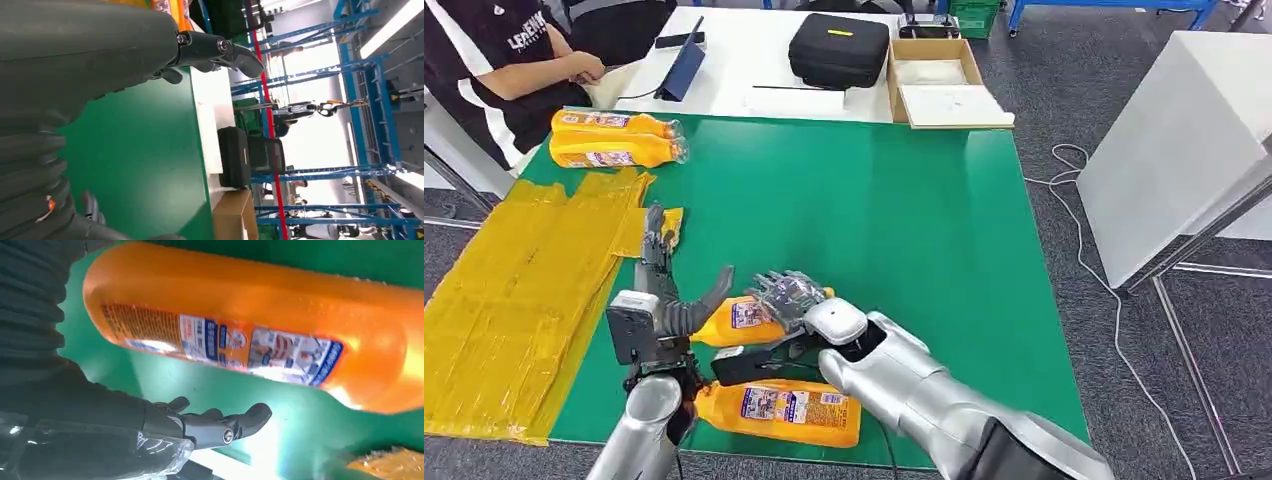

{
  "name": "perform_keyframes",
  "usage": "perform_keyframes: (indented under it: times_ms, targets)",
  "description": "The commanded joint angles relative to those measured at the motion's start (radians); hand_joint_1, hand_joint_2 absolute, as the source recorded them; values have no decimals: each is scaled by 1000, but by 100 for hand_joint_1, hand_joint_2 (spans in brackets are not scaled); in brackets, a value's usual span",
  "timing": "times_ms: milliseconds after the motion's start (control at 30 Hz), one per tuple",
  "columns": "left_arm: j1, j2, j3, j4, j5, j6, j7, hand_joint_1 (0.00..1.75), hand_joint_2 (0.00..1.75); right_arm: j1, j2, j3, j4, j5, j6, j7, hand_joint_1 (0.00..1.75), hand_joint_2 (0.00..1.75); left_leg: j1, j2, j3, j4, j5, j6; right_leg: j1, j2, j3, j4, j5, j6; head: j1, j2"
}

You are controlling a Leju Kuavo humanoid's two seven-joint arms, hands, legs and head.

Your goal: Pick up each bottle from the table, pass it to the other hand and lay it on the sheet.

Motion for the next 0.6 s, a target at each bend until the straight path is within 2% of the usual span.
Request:
perform_keyframes:
  times_ms: [33, 600]
  targets:
    - [4, 23, 17, 9, 11, 1, 4, 0, 175, -11, -4, -6, 71, 2, 10, 19, 0, 175, 1, 0, 3, 0, -1, -2, 2, -2, 4, 0, -1, -4, 0, 0]
    - [17, 31, 24, -7, 16, 2, 6, 0, 175, -5, -8, -20, 85, -1, 19, 35, 0, 175, 1, 0, 3, 1, -2, -2, 2, -1, 4, 0, -1, -3, 0, 0]
